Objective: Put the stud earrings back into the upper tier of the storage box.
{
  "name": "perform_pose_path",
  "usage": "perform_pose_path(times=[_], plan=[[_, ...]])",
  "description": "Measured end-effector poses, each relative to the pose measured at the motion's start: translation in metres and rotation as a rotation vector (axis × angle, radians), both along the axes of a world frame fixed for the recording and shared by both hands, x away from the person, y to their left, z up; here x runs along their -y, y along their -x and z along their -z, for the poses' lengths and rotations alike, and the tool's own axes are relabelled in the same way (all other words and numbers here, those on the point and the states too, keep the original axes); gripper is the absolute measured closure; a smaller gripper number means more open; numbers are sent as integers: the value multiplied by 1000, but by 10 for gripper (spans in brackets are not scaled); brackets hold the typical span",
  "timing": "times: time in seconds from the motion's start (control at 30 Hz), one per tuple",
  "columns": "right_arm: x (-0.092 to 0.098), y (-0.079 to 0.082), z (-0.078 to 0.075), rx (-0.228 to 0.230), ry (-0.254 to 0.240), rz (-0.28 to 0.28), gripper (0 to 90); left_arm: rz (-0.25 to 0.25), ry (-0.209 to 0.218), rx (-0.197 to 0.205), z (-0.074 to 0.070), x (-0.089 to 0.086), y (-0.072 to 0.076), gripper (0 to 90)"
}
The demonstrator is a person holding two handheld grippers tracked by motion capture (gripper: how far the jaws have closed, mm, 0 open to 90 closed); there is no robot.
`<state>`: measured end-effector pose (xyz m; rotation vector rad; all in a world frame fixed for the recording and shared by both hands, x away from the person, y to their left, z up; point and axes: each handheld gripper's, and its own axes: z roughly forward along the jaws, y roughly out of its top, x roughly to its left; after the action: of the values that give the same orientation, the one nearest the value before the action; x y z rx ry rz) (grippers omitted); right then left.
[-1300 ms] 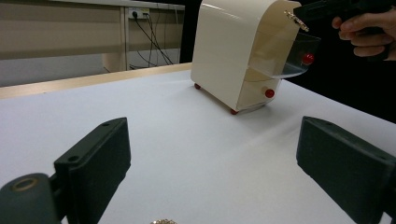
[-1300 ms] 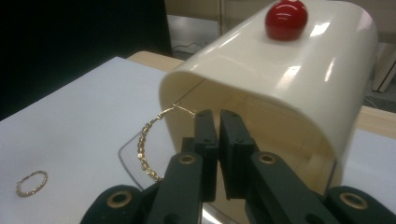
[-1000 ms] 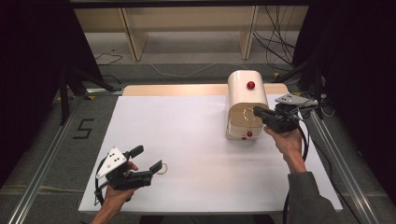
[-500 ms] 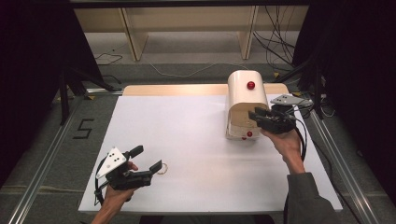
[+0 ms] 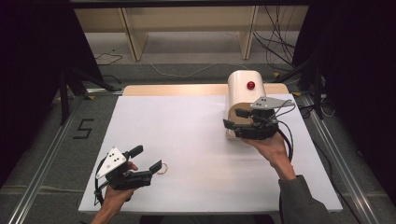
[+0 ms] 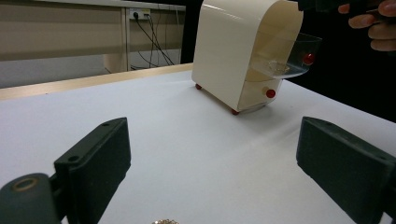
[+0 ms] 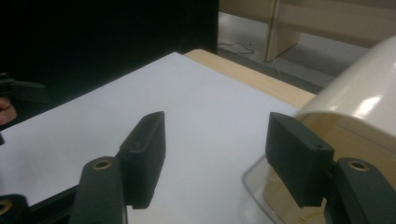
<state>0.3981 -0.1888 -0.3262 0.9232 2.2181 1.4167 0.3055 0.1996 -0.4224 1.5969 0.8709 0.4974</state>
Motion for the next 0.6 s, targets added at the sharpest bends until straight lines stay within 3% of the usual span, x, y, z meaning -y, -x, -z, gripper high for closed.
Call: perform_pose_path(times=[0.27, 0.6], plan=[[-29, 2, 10, -26, -1, -56, 315, -2, -3, 2, 0, 0, 0, 95], [-66, -3, 31, -76, 49, -115, 294, -7, 0, 5, 0, -1, 0, 95]])
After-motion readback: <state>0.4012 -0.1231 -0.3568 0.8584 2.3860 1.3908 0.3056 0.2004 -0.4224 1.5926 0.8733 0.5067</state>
